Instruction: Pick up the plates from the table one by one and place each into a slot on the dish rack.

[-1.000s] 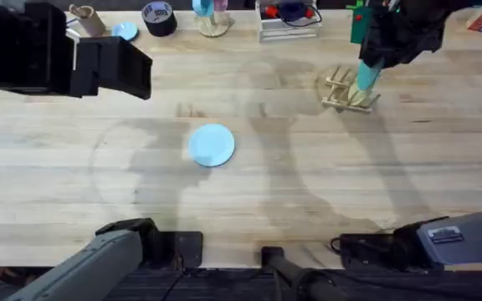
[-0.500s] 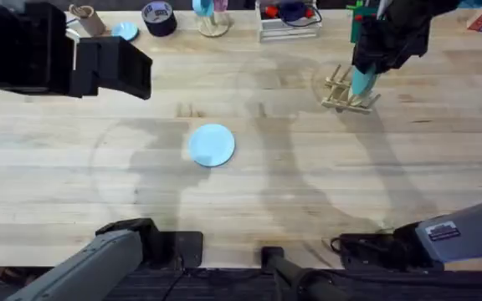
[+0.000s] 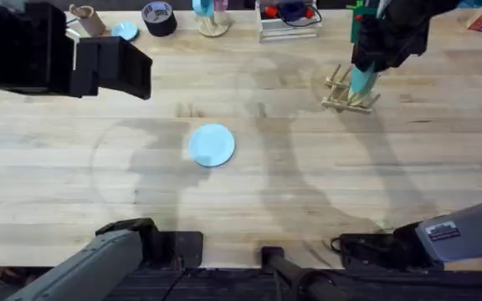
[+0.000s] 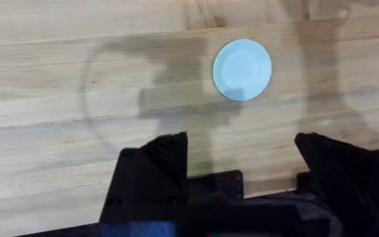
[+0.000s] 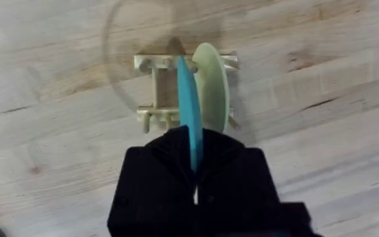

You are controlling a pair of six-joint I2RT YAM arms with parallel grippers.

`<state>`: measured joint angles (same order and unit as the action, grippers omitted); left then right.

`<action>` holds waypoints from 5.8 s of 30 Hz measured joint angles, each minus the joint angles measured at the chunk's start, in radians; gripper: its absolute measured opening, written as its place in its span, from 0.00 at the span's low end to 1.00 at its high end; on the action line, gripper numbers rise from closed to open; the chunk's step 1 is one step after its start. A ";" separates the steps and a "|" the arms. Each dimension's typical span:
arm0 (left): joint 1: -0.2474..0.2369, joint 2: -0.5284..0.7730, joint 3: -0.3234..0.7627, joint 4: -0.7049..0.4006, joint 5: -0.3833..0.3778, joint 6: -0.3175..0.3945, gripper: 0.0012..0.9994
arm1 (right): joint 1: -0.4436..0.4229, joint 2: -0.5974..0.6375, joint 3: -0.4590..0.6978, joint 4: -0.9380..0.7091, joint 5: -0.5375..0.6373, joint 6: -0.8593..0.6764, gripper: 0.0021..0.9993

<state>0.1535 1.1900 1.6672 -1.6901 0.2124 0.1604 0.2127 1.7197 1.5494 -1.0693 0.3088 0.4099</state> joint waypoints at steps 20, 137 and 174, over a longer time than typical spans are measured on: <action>0.000 0.000 0.000 0.000 0.000 0.000 0.99 | 0.000 0.028 0.000 0.001 0.000 -0.008 0.03; 0.000 0.000 0.000 0.000 0.070 -0.041 0.04 | 0.000 -0.614 0.105 -0.253 -0.505 -0.210 1.00; 0.000 0.302 -0.766 0.691 0.387 -0.029 0.04 | 0.000 -0.614 0.105 -0.253 -0.508 -0.213 1.00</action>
<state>0.1535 1.4920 0.9016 -0.9992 0.5999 0.1314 0.2127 1.1061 1.6539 -1.3224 -0.1993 0.1967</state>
